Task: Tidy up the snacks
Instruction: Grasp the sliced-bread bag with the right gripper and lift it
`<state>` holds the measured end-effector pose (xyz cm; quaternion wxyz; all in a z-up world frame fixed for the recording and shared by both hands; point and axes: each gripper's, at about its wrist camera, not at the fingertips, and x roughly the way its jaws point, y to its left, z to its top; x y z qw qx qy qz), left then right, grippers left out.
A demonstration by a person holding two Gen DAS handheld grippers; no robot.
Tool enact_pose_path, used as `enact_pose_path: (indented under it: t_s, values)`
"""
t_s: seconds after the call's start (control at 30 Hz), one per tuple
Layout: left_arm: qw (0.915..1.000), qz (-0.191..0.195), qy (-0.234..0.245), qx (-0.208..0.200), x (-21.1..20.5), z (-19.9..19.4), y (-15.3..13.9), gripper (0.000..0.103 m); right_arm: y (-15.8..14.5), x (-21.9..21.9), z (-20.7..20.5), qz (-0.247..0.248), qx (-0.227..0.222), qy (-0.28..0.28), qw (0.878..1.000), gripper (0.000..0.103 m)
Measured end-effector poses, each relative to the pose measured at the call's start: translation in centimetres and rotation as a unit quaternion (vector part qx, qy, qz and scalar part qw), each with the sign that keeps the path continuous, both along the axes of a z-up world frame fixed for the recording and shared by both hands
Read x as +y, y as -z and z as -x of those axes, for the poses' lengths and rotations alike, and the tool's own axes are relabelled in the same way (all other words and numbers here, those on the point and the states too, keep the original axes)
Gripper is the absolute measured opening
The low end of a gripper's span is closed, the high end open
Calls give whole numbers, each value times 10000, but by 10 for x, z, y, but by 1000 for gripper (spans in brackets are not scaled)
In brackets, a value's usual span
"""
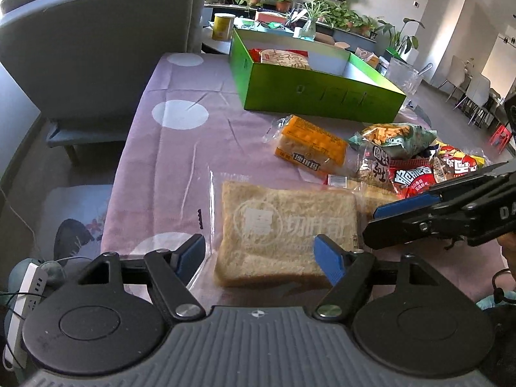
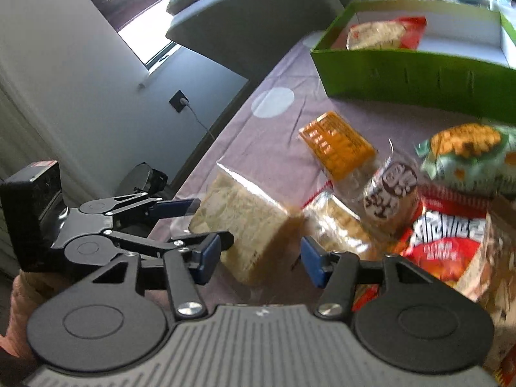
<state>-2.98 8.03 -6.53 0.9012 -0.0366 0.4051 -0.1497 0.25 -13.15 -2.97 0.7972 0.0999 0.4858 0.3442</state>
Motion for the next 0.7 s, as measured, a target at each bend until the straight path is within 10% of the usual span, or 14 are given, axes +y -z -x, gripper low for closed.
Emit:
enact_pose_path:
  t_s: [0.4,0.7]
  values:
    - [9994,-170,300,-98,-12,8,2,80,21,23,-25,138,700,375,9967,62]
    - [9990,-166,221,-344,-17,13,-20,78,-1,40,-11,375,-267,184,9988,60]
